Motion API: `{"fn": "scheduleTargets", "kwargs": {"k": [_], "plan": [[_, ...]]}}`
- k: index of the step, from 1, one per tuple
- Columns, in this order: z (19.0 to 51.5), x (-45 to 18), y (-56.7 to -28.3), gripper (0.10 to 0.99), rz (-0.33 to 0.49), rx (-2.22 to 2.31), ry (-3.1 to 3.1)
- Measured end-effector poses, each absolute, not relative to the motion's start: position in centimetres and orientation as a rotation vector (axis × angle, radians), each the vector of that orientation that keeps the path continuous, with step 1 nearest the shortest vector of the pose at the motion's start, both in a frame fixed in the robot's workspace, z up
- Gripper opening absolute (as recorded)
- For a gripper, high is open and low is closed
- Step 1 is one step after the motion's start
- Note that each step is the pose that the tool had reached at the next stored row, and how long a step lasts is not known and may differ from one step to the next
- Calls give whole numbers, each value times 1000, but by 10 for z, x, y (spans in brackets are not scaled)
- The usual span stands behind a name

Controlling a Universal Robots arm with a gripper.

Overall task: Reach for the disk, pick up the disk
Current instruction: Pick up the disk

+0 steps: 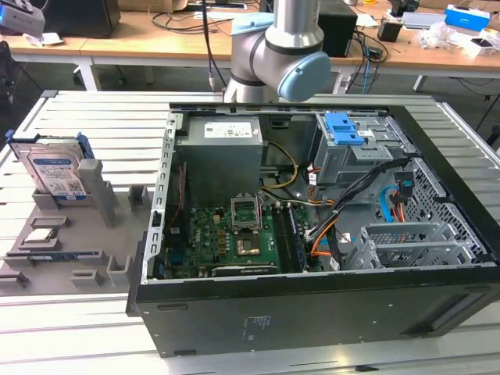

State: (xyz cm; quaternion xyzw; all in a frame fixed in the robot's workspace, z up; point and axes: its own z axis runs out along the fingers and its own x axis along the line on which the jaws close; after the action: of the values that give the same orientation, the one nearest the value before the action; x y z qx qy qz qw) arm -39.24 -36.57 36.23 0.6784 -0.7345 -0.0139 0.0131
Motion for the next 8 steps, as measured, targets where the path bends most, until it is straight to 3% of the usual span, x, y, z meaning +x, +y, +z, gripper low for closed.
{"fn": "scheduleTargets", "kwargs": {"k": [8], "plan": [[362,-392,-353,482,-43,2114,-2288]]}}
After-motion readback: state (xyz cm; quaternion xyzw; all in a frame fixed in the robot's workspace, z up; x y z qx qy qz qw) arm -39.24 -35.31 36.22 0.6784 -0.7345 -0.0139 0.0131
